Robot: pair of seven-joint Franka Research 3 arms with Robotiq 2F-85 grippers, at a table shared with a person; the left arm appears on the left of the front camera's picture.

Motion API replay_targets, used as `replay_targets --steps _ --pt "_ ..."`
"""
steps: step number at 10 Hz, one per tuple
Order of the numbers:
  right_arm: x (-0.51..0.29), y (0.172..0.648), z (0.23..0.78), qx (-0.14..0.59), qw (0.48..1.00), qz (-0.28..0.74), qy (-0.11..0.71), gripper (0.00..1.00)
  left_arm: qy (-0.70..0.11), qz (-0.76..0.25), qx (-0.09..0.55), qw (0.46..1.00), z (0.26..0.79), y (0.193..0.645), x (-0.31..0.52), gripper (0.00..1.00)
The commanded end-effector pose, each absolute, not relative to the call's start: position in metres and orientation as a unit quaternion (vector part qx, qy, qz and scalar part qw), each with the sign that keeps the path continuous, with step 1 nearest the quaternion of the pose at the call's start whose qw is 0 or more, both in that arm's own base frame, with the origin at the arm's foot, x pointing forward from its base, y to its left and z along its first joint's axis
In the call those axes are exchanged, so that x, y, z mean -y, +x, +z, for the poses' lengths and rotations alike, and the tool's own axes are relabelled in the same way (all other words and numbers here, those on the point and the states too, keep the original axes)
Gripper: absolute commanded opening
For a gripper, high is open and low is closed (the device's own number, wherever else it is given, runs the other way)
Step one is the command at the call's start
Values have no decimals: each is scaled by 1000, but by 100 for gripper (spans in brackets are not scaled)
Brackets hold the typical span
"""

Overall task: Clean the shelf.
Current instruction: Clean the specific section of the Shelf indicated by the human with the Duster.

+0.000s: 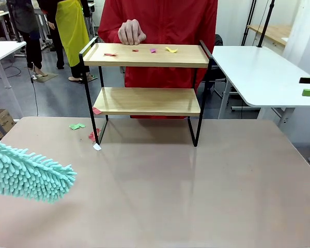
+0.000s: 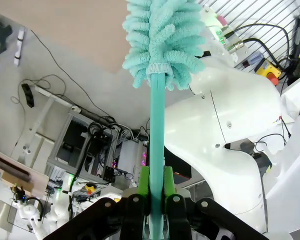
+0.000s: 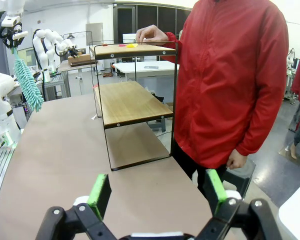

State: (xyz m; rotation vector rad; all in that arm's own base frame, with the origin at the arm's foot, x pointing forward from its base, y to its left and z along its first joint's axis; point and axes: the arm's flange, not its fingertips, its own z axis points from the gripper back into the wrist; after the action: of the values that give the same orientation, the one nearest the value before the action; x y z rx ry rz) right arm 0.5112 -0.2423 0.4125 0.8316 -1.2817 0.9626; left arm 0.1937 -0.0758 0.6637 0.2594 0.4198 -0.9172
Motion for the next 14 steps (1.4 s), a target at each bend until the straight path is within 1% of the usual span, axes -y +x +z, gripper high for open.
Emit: replay_targets --steps 1,8,9,10,11,12,14 --pt "241 510 415 558 618 420 361 100 120 -434 -199 870 663 188 76 13" --pt "241 510 415 558 618 420 361 100 120 -434 -199 870 663 188 76 13" --pt "241 510 415 558 618 420 361 100 124 -438 -201 867 664 194 76 13" --pt "241 510 415 558 618 420 361 100 75 -472 -153 865 665 197 80 13" --pt "241 510 415 558 618 420 361 100 39 -475 -127 870 662 205 81 13" --pt "241 510 415 558 618 420 361 100 17 -500 -123 857 660 211 81 13" --pt "241 510 415 558 618 420 361 100 -68 -545 -49 834 668 227 93 13"
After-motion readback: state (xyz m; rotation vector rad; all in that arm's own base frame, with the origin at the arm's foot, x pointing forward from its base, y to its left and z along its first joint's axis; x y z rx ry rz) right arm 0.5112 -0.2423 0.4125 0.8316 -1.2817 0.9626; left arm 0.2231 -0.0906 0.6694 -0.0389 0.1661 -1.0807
